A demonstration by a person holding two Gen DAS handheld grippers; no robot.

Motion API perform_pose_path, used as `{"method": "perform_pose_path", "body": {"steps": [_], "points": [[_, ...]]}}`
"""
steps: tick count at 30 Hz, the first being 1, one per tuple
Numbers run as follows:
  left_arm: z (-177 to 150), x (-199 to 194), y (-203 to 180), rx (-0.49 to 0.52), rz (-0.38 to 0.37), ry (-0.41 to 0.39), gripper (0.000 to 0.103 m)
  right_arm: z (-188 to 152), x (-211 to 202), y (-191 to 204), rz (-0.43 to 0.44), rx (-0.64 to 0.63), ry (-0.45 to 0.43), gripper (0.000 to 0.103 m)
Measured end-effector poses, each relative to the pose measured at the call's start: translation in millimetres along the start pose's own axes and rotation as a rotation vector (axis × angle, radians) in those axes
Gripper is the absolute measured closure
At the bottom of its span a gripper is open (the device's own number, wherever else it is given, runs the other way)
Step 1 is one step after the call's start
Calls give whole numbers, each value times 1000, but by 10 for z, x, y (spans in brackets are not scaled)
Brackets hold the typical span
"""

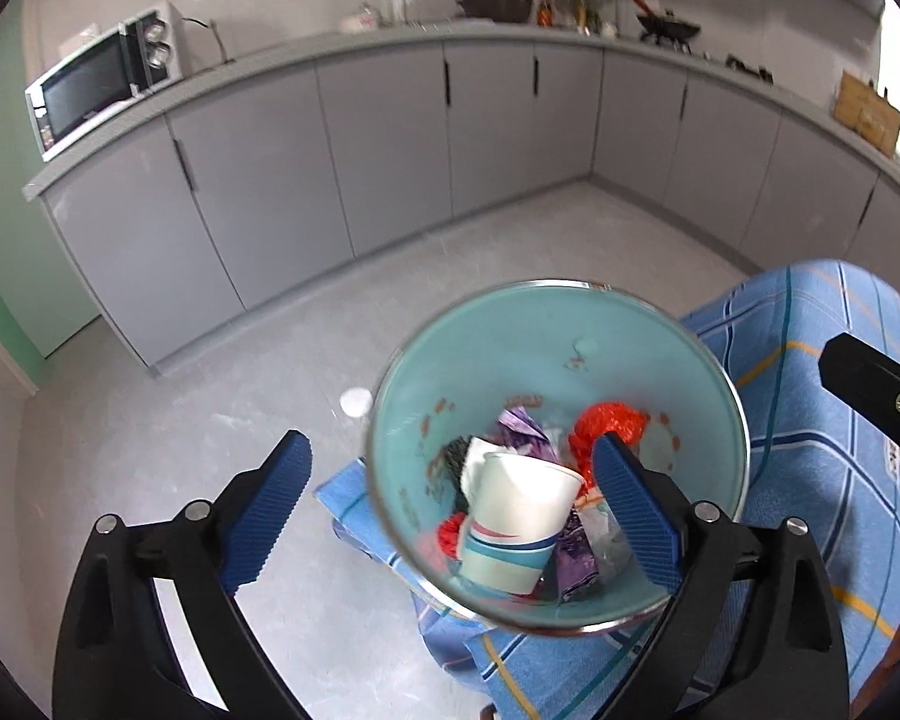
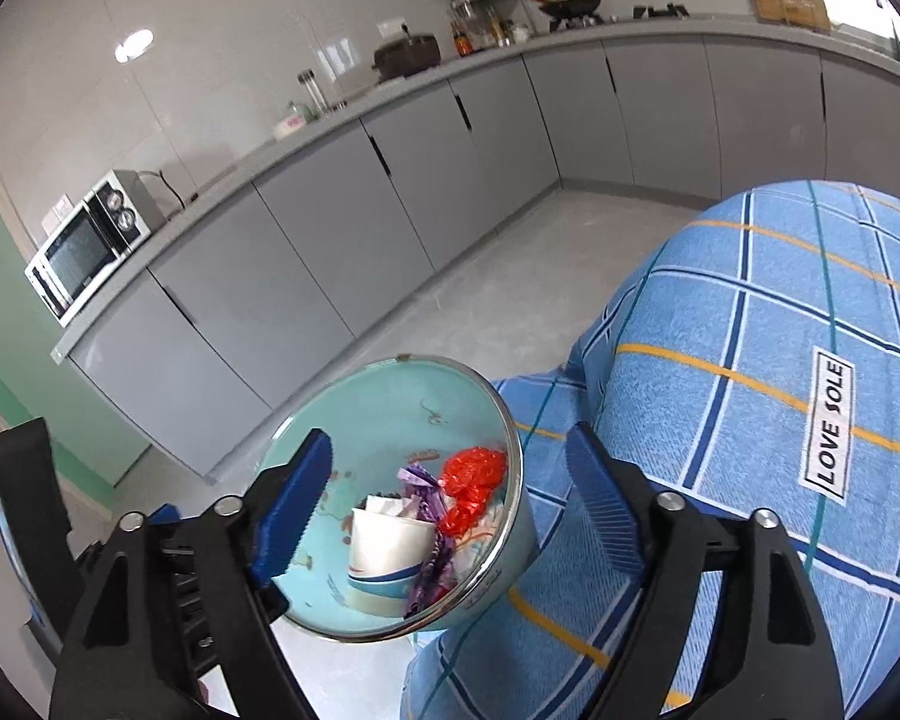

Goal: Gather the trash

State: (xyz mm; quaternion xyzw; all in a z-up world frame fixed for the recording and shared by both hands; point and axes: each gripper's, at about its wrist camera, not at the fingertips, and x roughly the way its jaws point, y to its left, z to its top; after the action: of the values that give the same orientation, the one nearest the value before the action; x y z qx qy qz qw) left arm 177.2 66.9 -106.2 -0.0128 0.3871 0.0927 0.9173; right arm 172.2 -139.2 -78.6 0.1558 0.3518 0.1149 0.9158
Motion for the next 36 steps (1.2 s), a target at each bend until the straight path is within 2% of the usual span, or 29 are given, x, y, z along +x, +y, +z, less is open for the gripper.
{"method": "perform_pose_path", "body": {"steps": [5, 15, 24, 36], "points": [[-57, -379, 103, -11, 43, -113, 6, -68, -244, 116, 12, -44, -63, 20], [-42, -1106, 138, -4, 42, -326, 6, -121, -852, 275, 5, -98, -254, 16], [-57, -1429, 210, -23, 36, -392, 6, -128, -1078, 304, 16, -99, -311, 16], [-50, -1531, 276, -41, 48, -414, 6, -151, -1176, 360, 22, -108, -333, 16]]}}
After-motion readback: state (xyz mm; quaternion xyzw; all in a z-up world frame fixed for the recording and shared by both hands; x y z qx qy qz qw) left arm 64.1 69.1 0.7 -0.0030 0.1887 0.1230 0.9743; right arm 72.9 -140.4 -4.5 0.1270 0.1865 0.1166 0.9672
